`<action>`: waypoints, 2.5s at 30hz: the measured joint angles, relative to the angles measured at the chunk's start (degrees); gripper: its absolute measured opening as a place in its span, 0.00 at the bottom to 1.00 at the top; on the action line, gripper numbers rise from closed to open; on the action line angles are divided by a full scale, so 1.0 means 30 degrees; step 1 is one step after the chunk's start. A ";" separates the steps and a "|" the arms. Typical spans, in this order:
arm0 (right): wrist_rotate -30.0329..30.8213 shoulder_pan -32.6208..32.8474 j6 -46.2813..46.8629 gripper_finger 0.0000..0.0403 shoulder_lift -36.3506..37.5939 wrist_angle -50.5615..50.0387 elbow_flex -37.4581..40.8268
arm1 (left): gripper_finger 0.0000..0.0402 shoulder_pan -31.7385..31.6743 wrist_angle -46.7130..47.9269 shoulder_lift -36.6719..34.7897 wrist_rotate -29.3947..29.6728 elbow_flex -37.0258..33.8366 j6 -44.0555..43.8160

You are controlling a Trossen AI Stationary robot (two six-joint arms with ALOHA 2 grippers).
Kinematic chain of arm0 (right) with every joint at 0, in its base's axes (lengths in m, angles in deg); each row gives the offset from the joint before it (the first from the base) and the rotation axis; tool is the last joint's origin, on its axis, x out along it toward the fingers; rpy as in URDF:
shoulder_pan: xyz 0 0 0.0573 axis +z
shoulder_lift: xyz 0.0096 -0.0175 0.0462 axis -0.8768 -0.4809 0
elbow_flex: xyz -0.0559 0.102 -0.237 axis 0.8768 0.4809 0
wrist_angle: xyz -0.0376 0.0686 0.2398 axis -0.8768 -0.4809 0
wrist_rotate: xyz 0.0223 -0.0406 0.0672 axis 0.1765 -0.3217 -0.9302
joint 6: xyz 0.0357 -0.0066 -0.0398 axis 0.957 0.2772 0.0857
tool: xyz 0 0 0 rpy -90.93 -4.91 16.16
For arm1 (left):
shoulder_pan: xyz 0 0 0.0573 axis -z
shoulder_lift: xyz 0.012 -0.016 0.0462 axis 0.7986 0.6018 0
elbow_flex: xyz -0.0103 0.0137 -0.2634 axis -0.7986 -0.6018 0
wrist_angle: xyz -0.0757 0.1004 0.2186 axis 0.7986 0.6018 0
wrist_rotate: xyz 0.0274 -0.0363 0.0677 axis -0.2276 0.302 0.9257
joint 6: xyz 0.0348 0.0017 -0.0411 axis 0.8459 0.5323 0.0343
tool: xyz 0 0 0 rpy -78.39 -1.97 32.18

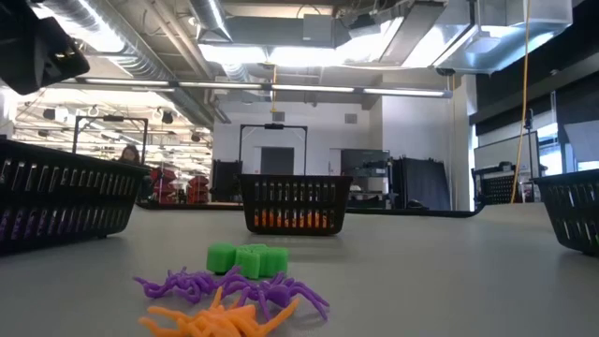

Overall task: Sort Halloween decoration
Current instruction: Put the green skeleton toy into the bottom right black bin

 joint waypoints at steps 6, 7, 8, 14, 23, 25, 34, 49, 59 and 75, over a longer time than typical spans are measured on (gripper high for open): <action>-0.4673 0.0017 0.1236 0.45 -0.0594 -0.0563 -0.0022 | 0.44 0.0000 0.0000 0.0000 0.0016 0.0000 -0.0007; -0.4875 0.0036 0.1433 0.45 -0.0913 -0.0590 -0.0022 | 0.44 0.0000 0.0007 0.0000 0.0016 0.0000 -0.0007; -0.5137 0.0067 0.1737 0.45 -0.1263 -0.0551 -0.0022 | 0.44 0.0000 0.0002 0.0000 0.0016 0.0000 -0.0007; -0.5757 0.0279 0.2888 0.45 -0.3282 -0.0884 -0.0022 | 0.43 0.0000 0.0000 0.0000 0.0023 0.0000 -0.0015; -0.6237 0.0270 0.3507 0.45 -0.6025 -0.4187 -0.3259 | 0.43 0.0000 0.0000 0.0000 0.0031 0.0000 -0.0029; -0.6111 0.0270 0.3521 0.45 -0.6774 -0.5565 -0.4431 | 0.43 0.0000 0.0000 0.0000 0.0013 0.0000 -0.0029; -0.6711 0.0262 0.4620 0.45 -1.0079 -0.7141 -0.7048 | 0.43 0.0000 -0.0036 -0.0007 -0.0027 0.0000 -0.0033; -0.5433 0.0311 0.6833 0.37 -1.1788 -0.6802 -0.7162 | 0.43 0.0000 -0.0160 -0.0007 -0.0042 0.0000 -0.0036; -0.5049 0.0262 0.6183 0.02 -1.0740 -0.7993 -0.6983 | 0.43 0.0000 -0.0153 -0.0007 -0.0042 0.0000 -0.0035; -0.1080 0.5344 1.2096 0.03 -0.2300 -1.9780 -0.7045 | 0.43 0.0000 -0.0277 -0.0007 -0.0042 0.0000 -0.0036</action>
